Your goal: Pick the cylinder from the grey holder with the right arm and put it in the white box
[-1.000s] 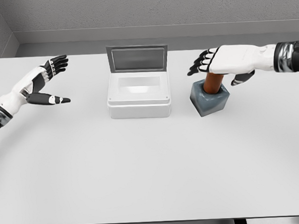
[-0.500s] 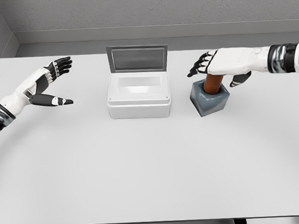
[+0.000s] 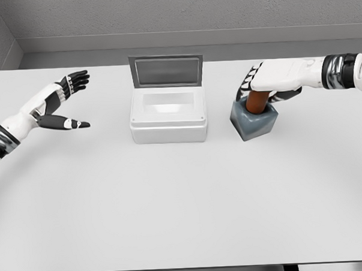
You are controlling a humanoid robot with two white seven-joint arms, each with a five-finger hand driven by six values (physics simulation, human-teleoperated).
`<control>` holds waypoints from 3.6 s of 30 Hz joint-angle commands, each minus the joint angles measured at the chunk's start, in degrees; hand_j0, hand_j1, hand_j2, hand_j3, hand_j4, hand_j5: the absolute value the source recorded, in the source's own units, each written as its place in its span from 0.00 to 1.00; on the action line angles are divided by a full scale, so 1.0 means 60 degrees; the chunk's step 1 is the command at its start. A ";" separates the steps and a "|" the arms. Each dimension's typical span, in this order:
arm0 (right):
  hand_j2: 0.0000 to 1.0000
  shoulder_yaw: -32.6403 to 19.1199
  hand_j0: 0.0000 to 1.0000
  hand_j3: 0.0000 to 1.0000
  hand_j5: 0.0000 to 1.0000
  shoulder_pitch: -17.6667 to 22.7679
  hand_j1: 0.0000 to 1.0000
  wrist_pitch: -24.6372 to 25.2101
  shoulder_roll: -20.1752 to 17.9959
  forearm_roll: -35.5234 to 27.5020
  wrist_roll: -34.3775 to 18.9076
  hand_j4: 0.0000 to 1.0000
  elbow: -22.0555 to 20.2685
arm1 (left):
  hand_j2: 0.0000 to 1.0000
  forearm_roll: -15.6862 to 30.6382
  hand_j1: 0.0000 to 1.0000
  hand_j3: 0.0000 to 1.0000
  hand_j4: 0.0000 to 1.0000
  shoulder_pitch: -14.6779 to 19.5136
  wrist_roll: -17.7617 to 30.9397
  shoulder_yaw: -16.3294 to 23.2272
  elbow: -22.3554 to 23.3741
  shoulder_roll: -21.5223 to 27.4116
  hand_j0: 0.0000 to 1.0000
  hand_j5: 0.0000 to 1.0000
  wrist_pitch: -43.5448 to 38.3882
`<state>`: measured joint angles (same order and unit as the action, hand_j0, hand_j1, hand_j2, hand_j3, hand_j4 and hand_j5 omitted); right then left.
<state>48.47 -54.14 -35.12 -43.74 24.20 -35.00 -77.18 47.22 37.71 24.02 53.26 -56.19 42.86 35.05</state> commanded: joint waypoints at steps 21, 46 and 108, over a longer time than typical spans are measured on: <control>0.27 -0.0548 0.27 0.27 0.27 -0.0307 0.27 0.0021 -0.0064 -0.0166 0.0000 0.27 -0.0114 | 1.00 -0.0091 1.00 1.00 1.00 -0.0015 0.0244 -0.0014 -0.0024 -0.0230 1.00 1.00 -0.0008; 0.27 0.0843 0.27 0.27 0.27 -0.1377 0.27 0.0021 0.1957 -0.0064 0.0000 0.27 -0.0422 | 1.00 -0.0267 1.00 1.00 1.00 -0.0102 0.0537 0.0074 -0.0332 -0.0303 1.00 1.00 -0.0008; 1.00 0.0990 1.00 1.00 1.00 -0.1582 1.00 0.0021 0.3012 0.0508 0.0000 1.00 0.1307 | 1.00 -0.0091 1.00 1.00 1.00 -0.0938 0.0742 0.0060 -0.0361 0.0708 1.00 1.00 -0.0008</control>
<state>54.51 -63.63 -35.16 -25.71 27.32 -35.03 -69.31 46.35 32.08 28.48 53.71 -58.33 47.07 35.05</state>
